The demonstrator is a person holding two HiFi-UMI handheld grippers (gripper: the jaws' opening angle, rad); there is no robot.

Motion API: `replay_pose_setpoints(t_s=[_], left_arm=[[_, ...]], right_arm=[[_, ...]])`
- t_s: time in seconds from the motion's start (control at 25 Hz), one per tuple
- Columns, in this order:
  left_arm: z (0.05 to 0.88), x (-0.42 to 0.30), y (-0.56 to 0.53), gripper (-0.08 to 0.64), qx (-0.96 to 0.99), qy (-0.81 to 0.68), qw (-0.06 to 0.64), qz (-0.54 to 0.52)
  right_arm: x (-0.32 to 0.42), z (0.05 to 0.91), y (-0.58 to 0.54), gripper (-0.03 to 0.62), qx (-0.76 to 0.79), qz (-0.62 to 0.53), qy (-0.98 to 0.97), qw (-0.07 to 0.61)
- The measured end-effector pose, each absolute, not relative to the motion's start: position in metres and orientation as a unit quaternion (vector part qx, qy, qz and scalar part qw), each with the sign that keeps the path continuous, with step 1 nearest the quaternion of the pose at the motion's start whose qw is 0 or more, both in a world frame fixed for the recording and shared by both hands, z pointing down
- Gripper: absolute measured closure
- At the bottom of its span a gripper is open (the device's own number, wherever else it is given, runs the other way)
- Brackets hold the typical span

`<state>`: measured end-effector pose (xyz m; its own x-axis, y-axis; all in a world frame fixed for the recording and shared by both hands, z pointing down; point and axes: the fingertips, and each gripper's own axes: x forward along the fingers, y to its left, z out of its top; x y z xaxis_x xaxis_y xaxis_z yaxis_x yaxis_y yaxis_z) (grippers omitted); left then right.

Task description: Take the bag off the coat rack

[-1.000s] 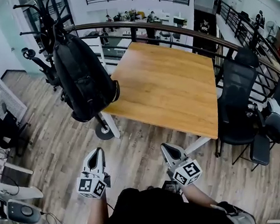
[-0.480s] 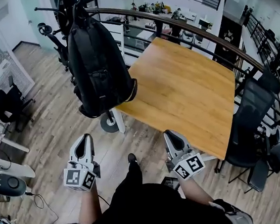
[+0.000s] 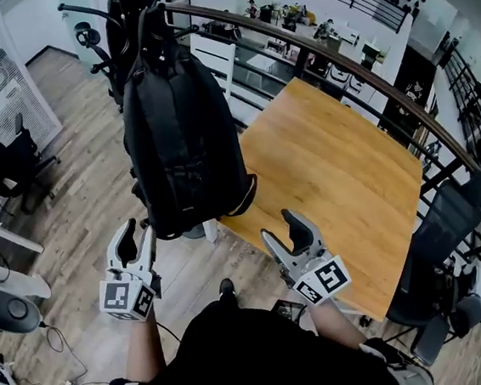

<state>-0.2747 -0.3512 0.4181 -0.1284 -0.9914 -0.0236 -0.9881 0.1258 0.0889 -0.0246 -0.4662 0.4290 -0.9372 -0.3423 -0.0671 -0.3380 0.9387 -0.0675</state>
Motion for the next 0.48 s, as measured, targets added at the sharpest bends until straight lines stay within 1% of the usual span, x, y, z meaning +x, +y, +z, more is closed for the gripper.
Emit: replay_pose_setpoints(t_s=[0.08, 0.24, 0.4, 0.48], left_arm=[[0.417, -0.284, -0.369, 0.383, 0.658, -0.752, 0.019, -0.036], [0.429, -0.298, -0.396, 0.339, 0.659, -0.751, 0.035, -0.016], [0.439, -0.310, -0.409, 0.294, 0.658, -0.751, 0.054, -0.016], [0.444, -0.314, -0.414, 0.284, 0.660, -0.749, 0.058, -0.006]], right_arm=[[-0.044, 0.428, -0.490, 0.342, -0.166, -0.025, 0.985, 0.032], [-0.082, 0.427, -0.526, 0.324, -0.145, -0.025, 0.989, 0.020], [-0.110, 0.430, -0.548, 0.322, -0.130, -0.037, 0.991, 0.007], [-0.121, 0.435, -0.556, 0.322, -0.129, -0.039, 0.991, -0.002]])
